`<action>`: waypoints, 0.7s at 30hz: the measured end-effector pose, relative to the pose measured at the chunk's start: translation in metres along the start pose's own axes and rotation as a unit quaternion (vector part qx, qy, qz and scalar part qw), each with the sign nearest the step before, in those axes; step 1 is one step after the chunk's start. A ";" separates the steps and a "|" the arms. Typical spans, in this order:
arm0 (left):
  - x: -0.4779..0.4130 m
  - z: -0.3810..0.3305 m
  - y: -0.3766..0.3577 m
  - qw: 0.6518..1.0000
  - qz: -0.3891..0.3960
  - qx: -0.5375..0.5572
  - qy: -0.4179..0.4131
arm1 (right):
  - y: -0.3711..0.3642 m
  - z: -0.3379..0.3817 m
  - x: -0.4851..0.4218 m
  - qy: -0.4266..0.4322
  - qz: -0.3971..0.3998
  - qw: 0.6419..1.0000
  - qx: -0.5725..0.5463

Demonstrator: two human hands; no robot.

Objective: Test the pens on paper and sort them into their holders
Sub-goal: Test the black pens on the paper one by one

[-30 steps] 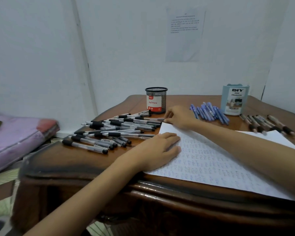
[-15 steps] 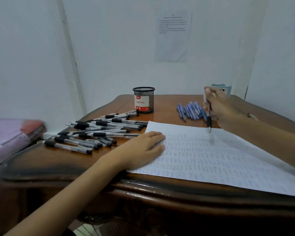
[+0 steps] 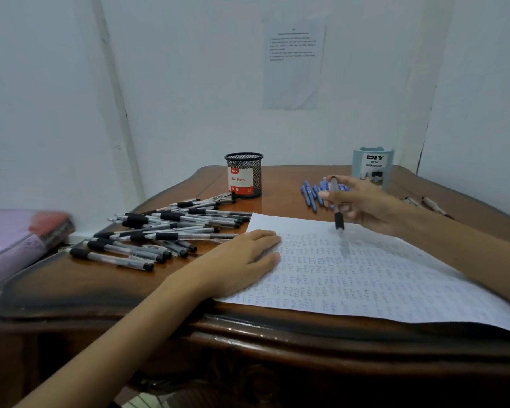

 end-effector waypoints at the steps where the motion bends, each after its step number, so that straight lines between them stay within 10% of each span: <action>1: 0.000 0.000 0.000 1.000 -0.001 0.000 0.000 | 0.001 0.000 0.000 -0.004 0.006 1.000 -0.018; 21: 0.002 0.001 0.003 1.000 -0.009 0.013 0.006 | -0.001 -0.022 0.006 -0.022 0.012 0.987 -0.157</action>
Point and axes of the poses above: each hand's wrist, its own x-axis away from the middle knuckle, its own y-axis out of the back of the hand, z = x × y, the point moved 4 cm from there along -x, towards the middle knuckle, and after that the axes turned 4 degrees about z, right-handed, at the moved point
